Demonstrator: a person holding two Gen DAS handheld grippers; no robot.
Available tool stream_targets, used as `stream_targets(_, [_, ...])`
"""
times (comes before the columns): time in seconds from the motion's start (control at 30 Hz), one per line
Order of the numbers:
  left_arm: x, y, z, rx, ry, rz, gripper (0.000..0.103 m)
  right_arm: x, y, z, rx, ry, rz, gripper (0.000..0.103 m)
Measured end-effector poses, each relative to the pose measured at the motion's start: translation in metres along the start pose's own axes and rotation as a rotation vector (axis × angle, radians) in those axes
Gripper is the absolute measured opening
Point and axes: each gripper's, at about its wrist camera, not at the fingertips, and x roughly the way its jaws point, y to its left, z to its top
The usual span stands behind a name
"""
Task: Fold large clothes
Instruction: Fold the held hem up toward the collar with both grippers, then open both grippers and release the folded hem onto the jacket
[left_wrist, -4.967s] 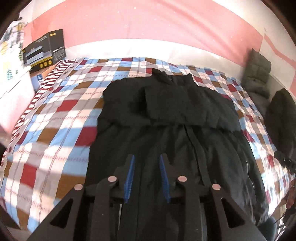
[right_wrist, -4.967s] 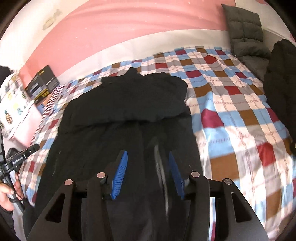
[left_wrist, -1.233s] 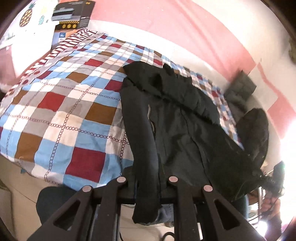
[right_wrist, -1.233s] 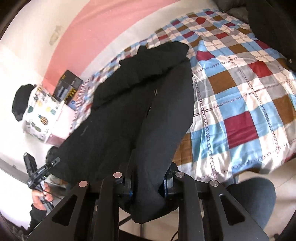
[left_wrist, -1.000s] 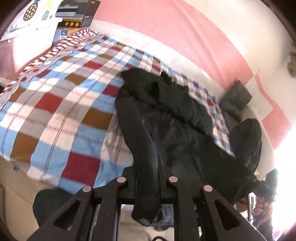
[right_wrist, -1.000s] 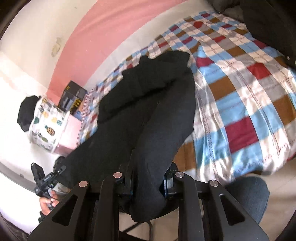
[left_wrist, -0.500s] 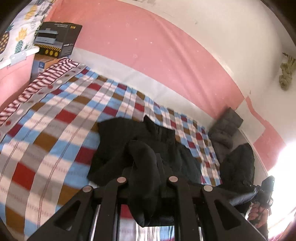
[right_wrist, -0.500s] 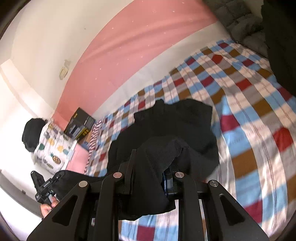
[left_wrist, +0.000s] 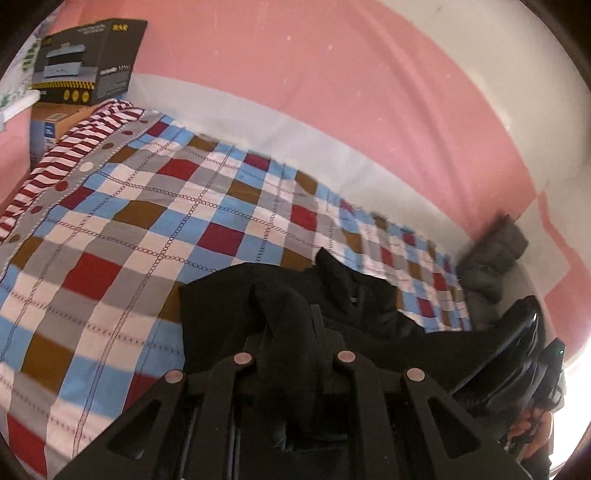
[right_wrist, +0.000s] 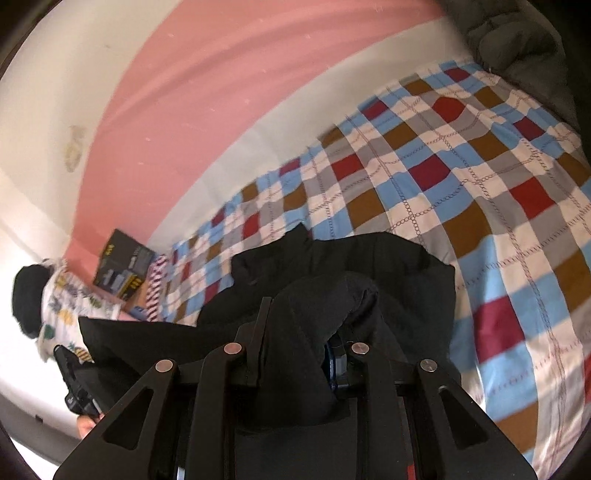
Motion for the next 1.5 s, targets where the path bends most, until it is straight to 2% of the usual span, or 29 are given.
stream_targets(0.2, [0.088,0.017,0.017,-0.015,0.09,0.081,0.015,0.079,-0.024,0.028,0.067,0.076,-0.071,0.027])
stream_targets(0.3, [0.128,0.031,0.017,-0.046,0.137,0.112,0.017,0.115,-0.045,0.034,0.132,0.119,-0.096,0.033])
stream_targets(0.4, [0.149,0.039,0.017,-0.081,0.168,0.107,0.02,0.134,-0.056,0.037,0.167,0.132,-0.089,0.04])
stream_targets(0.5, [0.146,0.041,0.021,-0.077,0.179,0.062,0.026,0.128,-0.051,0.038,0.141,0.101,-0.055,0.055])
stream_targets(0.57, [0.131,0.043,0.026,-0.093,0.161,0.011,0.031,0.115,-0.047,0.04,0.128,0.071,0.003,0.07])
stream_targets(0.67, [0.11,0.046,0.035,-0.126,0.125,-0.058,0.04,0.095,-0.043,0.046,0.106,0.018,0.057,0.073])
stream_targets(0.77, [0.097,0.045,0.038,-0.12,0.091,-0.072,0.047,0.075,-0.04,0.05,0.057,-0.055,0.026,0.074])
stream_targets(0.8, [0.091,0.045,0.038,-0.116,0.068,-0.069,0.052,0.068,-0.039,0.05,0.037,-0.08,0.014,0.074])
stream_targets(0.83, [0.085,0.046,0.04,-0.114,0.032,-0.051,0.063,0.063,-0.04,0.05,0.027,-0.093,0.013,0.074])
stream_targets(0.9, [0.068,0.052,0.043,-0.115,-0.064,-0.017,0.074,0.058,-0.042,0.047,0.01,-0.103,-0.015,0.074])
stream_targets(0.97, [0.065,0.058,0.043,-0.125,-0.084,0.003,0.079,0.064,-0.042,0.044,-0.029,-0.079,-0.055,0.074])
stream_targets(1.1, [0.108,0.055,0.032,-0.036,0.067,0.058,0.079,0.095,-0.046,0.038,-0.086,0.003,-0.132,0.074])
stream_targets(1.2, [0.146,0.057,0.022,-0.025,0.165,0.099,0.079,0.122,-0.054,0.039,-0.07,0.051,-0.162,0.074])
stream_targets(1.27, [0.162,0.059,0.017,-0.034,0.203,0.093,0.079,0.135,-0.058,0.042,-0.062,0.084,-0.16,0.074])
stream_targets(1.3, [0.168,0.058,0.016,-0.03,0.212,0.08,0.073,0.142,-0.057,0.043,-0.073,0.111,-0.148,0.074])
stream_targets(1.33, [0.171,0.054,0.015,-0.014,0.206,0.074,0.057,0.146,-0.054,0.044,-0.1,0.121,-0.164,0.063])
stream_targets(1.37, [0.171,0.048,0.017,0.015,0.188,0.104,0.047,0.147,-0.051,0.045,-0.123,0.112,-0.207,0.022])
stream_targets(1.4, [0.169,0.043,0.02,0.044,0.157,0.134,0.03,0.147,-0.05,0.047,-0.13,0.106,-0.233,0.017])
stream_targets(1.43, [0.166,0.038,0.024,0.06,0.128,0.141,0.023,0.143,-0.051,0.05,-0.127,0.069,-0.237,0.016])
stream_targets(1.5, [0.162,0.03,0.034,0.079,0.059,0.158,0.021,0.135,-0.053,0.056,-0.126,0.001,-0.254,0.015])
